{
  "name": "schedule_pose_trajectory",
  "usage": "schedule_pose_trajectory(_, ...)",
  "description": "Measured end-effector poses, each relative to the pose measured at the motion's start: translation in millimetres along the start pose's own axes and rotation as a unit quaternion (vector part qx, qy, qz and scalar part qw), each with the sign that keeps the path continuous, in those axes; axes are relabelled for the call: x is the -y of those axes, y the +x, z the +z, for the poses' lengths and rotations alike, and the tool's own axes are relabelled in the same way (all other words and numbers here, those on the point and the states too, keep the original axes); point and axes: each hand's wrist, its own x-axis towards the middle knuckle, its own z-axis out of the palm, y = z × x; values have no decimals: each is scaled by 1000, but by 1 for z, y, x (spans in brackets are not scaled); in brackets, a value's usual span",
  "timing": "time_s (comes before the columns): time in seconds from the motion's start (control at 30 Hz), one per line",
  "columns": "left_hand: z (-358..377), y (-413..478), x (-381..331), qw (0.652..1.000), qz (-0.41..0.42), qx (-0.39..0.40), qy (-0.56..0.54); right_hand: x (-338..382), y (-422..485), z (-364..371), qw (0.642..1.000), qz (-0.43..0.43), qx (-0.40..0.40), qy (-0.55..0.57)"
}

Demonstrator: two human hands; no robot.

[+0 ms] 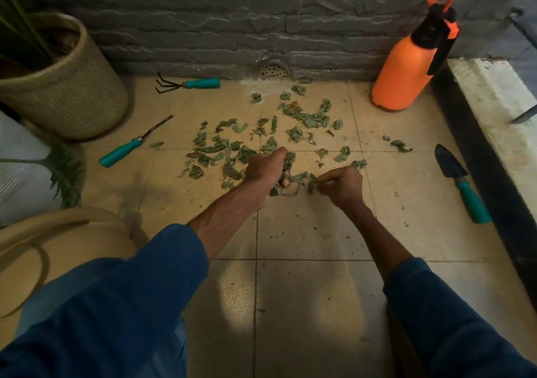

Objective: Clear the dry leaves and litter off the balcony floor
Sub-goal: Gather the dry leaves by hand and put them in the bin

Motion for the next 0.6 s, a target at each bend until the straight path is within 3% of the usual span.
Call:
schedule_pose_trajectory(0.27, -6, -6, -3, 1000, 3, 0, -10, 11, 20, 25, 990, -25, 68, -125)
schedule_pose_trajectory(0.47, -15, -8, -5, 1000, 11, -9, -3, 2, 3, 36, 981, -33, 24, -189)
schedule_pose_trajectory(0.6, -19, -8, -5, 1000, 17, -10, 0, 3, 1, 29, 988, -4, 21, -151)
